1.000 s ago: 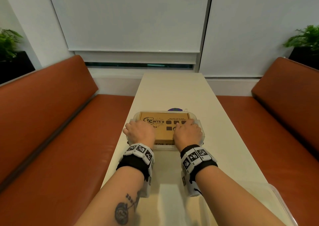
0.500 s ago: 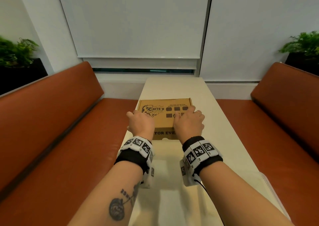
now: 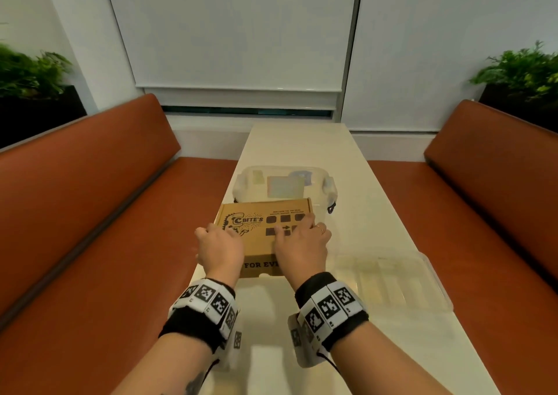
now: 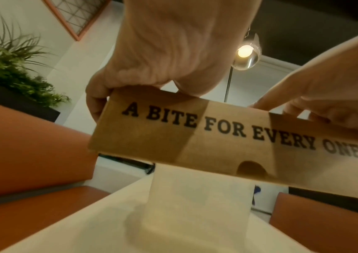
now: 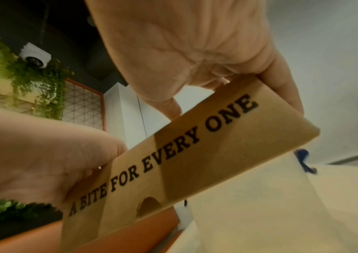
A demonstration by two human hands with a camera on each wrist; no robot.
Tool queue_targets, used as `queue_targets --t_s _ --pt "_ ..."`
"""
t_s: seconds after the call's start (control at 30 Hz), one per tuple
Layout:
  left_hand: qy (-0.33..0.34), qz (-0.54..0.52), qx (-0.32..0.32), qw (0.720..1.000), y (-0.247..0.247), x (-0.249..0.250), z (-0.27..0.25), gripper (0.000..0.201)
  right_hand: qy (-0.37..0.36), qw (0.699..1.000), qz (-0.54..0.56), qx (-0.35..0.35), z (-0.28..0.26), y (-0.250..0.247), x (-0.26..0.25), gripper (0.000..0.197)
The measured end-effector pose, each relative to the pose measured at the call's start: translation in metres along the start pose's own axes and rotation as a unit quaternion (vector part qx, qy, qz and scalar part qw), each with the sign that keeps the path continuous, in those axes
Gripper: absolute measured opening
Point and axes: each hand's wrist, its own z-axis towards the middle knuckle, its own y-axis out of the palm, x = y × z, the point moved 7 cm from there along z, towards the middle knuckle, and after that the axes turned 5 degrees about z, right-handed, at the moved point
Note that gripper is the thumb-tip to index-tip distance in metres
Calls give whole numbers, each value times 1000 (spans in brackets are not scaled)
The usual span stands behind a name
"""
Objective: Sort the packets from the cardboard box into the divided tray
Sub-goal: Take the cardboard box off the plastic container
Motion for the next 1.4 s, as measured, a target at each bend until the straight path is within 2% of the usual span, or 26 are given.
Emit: queue_targets --t_s 0.13,0.23,0.33,0.53,0.7,0.97,1.03,1.13,1.2,1.27,1.33,1.4 --pt "-5 34 -32 999 17 -24 -13 35 40 998 9 -54 -23 29 30 64" --pt "-5 63 -71 995 39 -35 -20 43 99 991 6 -94 -35 56 59 62" --pt "-6 68 -94 993 63 -46 -22 48 138 985 -6 -108 -43 74 80 64" --pt "-7 16 -103 995 87 -56 -9 35 132 985 14 -106 -33 80 92 62" --pt "13 68 -127 990 96 -61 -3 28 125 984 16 -129 -30 85 98 67" --pt "1 108 -144 984 89 -59 5 30 106 985 3 -134 -23 94 105 71" --pt "-8 102 -144 984 89 -61 7 30 67 989 -39 -122 -21 94 100 70" --pt "-10 103 -147 984 89 -63 11 29 -57 984 -128 -110 -20 95 82 72" --pt "-7 104 -149 983 89 -64 14 28 -183 959 -159 -150 -28 107 63 78" --pt "-6 99 -147 984 88 -65 18 27 -278 922 -158 -219 -43 122 50 82" --pt "-5 99 -145 984 86 -66 20 26 -324 893 -181 -254 -55 134 48 84" --pt "1 99 -142 985 84 -68 21 27 -346 883 -210 -237 -58 137 49 80"
